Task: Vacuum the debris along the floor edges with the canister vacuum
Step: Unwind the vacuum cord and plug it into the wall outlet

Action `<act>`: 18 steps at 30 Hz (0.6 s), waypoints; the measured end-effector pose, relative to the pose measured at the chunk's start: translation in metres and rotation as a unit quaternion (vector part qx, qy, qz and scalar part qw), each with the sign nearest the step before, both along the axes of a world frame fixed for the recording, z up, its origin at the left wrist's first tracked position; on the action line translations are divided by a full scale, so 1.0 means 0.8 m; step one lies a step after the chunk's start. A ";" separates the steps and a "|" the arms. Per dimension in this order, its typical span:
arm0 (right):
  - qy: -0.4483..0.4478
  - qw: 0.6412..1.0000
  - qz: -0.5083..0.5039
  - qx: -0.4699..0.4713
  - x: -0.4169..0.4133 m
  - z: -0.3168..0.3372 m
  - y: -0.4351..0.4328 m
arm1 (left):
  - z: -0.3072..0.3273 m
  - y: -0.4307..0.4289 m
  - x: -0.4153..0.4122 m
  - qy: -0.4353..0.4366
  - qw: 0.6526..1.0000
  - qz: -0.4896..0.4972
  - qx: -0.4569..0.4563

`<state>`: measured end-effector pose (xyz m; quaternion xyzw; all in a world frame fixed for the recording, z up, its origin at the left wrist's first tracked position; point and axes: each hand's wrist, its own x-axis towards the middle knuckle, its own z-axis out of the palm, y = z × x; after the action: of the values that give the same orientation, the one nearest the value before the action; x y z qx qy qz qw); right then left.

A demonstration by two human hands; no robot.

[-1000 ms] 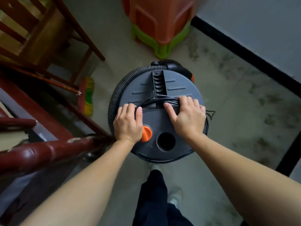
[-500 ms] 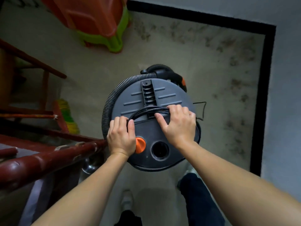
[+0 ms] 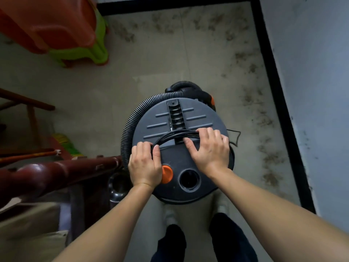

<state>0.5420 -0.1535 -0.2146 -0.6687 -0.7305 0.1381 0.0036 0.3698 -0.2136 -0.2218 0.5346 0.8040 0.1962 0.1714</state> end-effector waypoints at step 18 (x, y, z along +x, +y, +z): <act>0.032 0.998 0.045 0.010 0.081 0.002 -0.260 | 0.001 -0.283 0.088 -0.027 0.998 0.058 0.000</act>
<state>0.6065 -0.3615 -0.2128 -0.6304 -0.7607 0.1520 0.0277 0.4402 -0.4396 -0.2211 0.4812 0.8288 0.2204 0.1816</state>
